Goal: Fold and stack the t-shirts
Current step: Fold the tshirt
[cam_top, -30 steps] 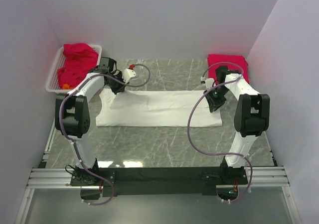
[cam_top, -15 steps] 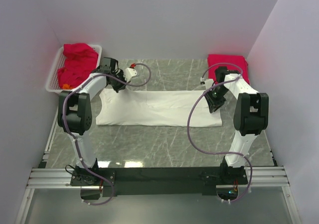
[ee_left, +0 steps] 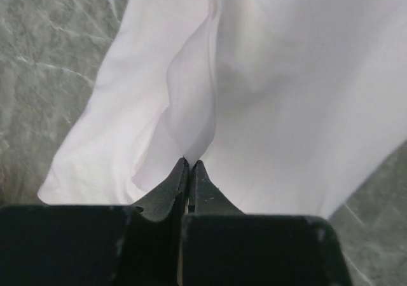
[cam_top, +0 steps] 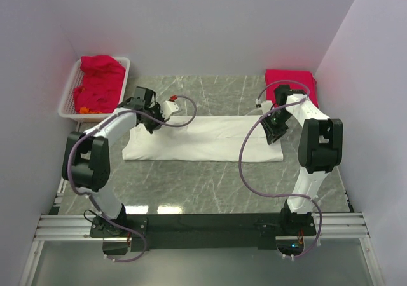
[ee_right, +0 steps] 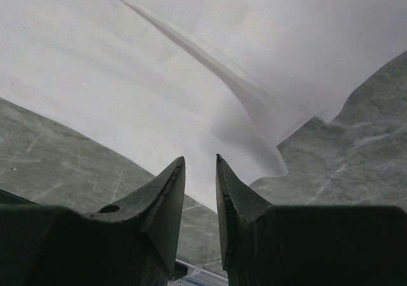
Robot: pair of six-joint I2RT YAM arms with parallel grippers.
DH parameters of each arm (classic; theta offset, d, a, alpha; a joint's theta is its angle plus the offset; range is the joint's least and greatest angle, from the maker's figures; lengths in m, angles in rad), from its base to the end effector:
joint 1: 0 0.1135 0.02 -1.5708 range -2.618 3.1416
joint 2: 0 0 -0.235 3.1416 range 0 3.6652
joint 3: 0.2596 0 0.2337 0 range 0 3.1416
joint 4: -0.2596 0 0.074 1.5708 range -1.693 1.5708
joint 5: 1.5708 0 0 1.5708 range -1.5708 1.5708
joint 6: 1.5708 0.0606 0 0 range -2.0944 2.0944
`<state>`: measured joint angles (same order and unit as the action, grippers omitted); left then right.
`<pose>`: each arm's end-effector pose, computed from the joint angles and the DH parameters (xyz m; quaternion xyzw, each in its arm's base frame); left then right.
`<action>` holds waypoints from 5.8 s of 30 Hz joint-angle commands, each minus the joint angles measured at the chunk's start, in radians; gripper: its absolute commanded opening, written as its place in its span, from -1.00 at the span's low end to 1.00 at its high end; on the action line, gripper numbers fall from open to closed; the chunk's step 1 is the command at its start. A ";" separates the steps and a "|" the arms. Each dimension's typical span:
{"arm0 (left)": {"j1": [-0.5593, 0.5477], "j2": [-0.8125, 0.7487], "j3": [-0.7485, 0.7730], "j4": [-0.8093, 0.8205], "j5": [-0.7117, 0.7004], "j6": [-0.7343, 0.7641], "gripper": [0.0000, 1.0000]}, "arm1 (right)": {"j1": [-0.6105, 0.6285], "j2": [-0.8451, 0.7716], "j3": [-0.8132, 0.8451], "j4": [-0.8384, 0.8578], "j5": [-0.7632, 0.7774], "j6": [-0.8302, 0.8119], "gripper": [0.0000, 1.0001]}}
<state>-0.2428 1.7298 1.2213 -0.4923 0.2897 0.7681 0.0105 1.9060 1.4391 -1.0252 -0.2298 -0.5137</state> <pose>0.3404 -0.1022 0.1768 0.4953 0.8112 -0.0615 0.3046 0.3363 0.0173 0.1547 -0.2616 0.9576 0.1012 0.0664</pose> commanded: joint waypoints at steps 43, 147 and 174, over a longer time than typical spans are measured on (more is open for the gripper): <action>-0.029 0.111 -0.106 0.067 0.057 -0.409 -0.28 | -0.004 0.261 0.210 0.016 -0.137 0.188 -0.56; -0.009 0.876 1.081 -0.092 0.038 -0.839 -0.41 | 0.398 -0.030 -0.140 0.108 -0.454 0.208 -0.34; 0.068 -0.452 -0.262 -0.079 0.580 -0.195 -0.20 | 0.595 -0.197 -0.344 0.274 -0.301 0.228 -0.56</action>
<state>-0.1429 1.2778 1.1439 -0.3420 0.7914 0.2955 0.6106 1.6951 1.0992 -0.7929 -0.5007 -0.3180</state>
